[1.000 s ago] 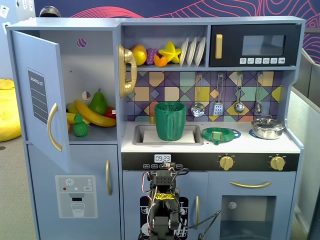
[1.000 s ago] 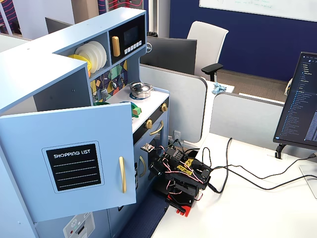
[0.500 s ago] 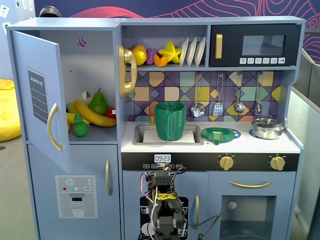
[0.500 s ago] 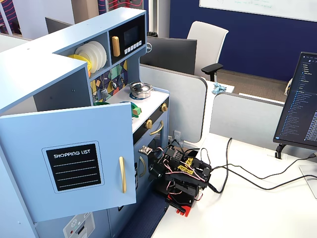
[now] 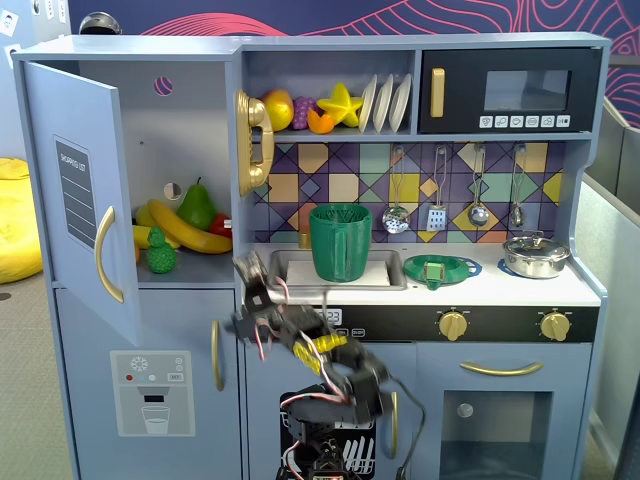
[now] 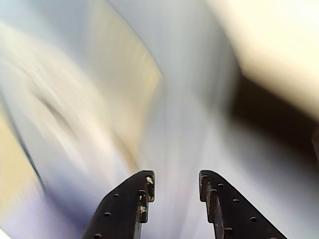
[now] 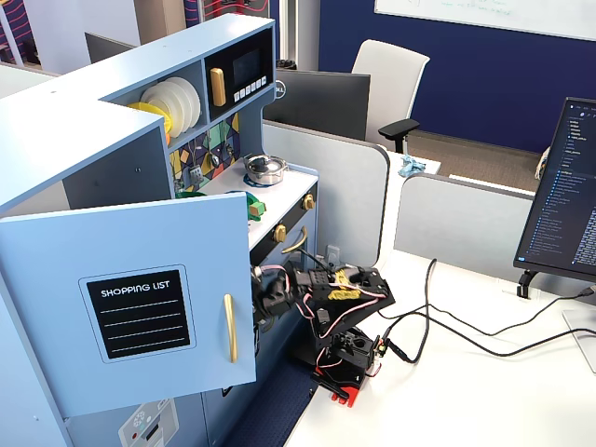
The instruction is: Pick up the green pineapple from the left cabinet and place it in the green recipient
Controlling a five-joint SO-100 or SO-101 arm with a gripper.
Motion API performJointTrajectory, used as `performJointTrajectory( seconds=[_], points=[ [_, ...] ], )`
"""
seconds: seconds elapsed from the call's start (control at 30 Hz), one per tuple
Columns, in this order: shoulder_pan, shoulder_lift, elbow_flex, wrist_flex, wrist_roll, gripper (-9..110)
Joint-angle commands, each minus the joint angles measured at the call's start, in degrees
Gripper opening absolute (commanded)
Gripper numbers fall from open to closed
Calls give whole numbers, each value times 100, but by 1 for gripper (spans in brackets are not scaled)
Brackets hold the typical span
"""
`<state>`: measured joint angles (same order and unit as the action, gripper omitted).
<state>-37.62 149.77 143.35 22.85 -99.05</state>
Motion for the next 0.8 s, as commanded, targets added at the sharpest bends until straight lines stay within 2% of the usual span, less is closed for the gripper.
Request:
performJointTrajectory(
  seconds=[0.0,0.1,0.4,0.63,0.77],
  points=[
    [-193,-984,-1582,-598,237,17],
    [-193,-1485,-2145,-791,483,23],
    [-246,-2250,-2584,-2338,677,26],
    [-316,-2795,-2443,-3445,369,25],
    [-422,-3094,-2487,-3806,272,29]
  ],
)
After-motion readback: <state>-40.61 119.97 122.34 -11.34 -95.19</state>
